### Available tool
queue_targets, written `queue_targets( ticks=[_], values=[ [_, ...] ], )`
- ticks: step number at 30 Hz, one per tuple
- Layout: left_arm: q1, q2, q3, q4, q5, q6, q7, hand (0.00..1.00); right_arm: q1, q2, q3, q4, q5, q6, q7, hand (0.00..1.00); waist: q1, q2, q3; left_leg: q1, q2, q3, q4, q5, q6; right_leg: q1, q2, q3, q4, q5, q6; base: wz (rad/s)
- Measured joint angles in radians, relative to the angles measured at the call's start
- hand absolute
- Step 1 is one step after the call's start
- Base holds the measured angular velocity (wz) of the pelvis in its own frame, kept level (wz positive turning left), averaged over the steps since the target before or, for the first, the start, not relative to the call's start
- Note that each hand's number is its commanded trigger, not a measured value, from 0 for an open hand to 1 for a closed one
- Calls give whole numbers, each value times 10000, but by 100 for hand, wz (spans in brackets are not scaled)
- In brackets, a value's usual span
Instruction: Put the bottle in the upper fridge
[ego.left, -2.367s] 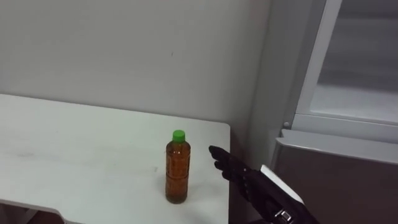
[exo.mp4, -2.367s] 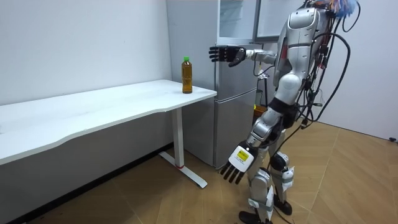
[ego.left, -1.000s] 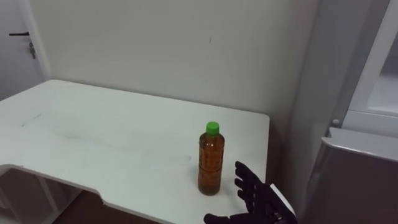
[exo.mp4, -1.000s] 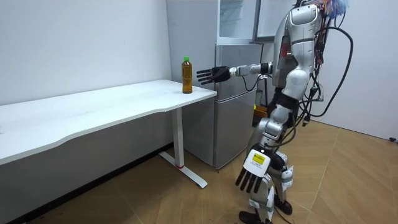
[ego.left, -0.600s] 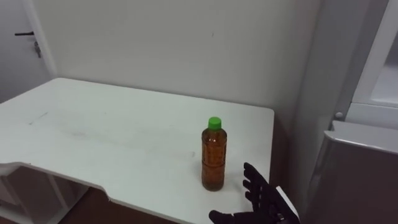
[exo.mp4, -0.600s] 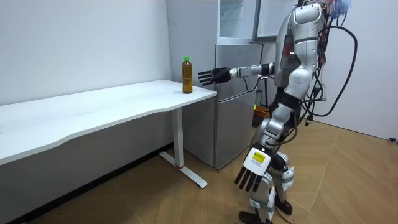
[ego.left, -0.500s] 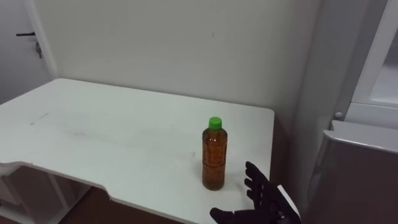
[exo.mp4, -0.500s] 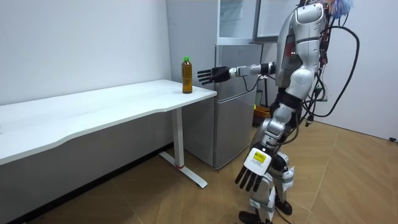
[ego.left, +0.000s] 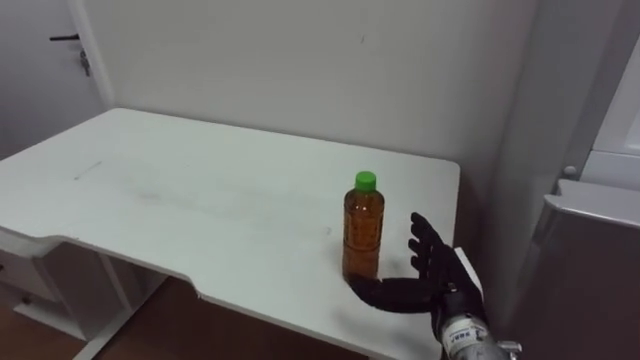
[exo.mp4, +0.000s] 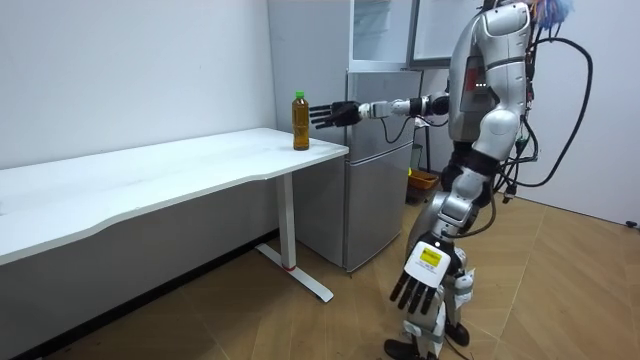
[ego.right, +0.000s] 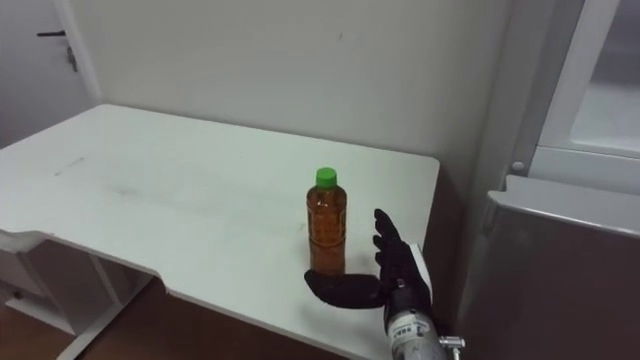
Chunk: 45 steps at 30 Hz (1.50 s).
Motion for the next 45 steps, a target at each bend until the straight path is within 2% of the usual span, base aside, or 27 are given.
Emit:
queue_targets(
  ticks=[7,10,19,23,26,36,38,40,42,45],
  values=[
    [-61,1,4,-184,-57,-29,-138,0,-382,68,-194,164,233,-37,-513,0,49,-37,22,-202,-32,-91,-14,73,12,-162,3,-13,3,13,-15,4],
    [-69,4,3,-184,-53,-29,-140,0,-629,65,-224,450,436,-227,-884,0,51,-68,44,-275,-74,-179,-71,152,5,-203,4,-42,-5,14,-15,13],
    [-174,-22,3,-193,-58,-29,-134,0,-682,39,-396,748,1076,-354,-1409,0,261,-68,54,-560,-172,-492,-74,254,25,-377,-9,-162,-7,13,-13,10],
    [-253,-41,-4,-176,-99,-29,-155,0,-1000,11,-438,1313,1274,-362,-1410,0,342,-56,62,-691,-191,-630,-48,298,14,-443,-3,-286,2,13,-14,10],
    [-251,-32,-123,-171,-427,-26,-160,0,-1307,-26,-447,1642,1273,-362,-1403,0,341,-2,96,-787,-205,-642,-47,337,19,-525,-6,-326,13,14,-15,5],
    [-266,-35,-230,-197,-446,-14,-138,0,-1582,-111,-466,2127,1262,-362,-1389,0,401,47,132,-1127,-306,-925,-36,513,26,-761,-37,-575,57,14,-15,10],
    [-264,-18,-383,-247,-444,-14,-117,0,-1587,-248,-466,2293,1270,-362,-1389,0,507,61,140,-1232,-329,-998,-46,557,43,-907,-74,-575,174,11,-12,7],
    [-287,-22,-393,-250,-453,-12,-120,0,-1633,-330,-474,2431,1259,-436,-1392,0,563,63,143,-1267,-360,-1062,-55,581,59,-942,-92,-561,175,9,-8,2],
    [-388,-14,-477,-199,-463,2,-123,0,-2099,-353,-475,3219,1329,-609,-1409,0,583,53,154,-1277,-377,-1108,-67,603,64,-958,-104,-566,184,9,-8,0],
    [-531,-15,-615,-176,-522,-8,-123,0,-2444,-387,-469,3711,1501,-671,-1407,0,639,43,161,-1311,-370,-1097,-92,650,66,-1080,-122,-528,271,7,-11,-2]
  ],
)
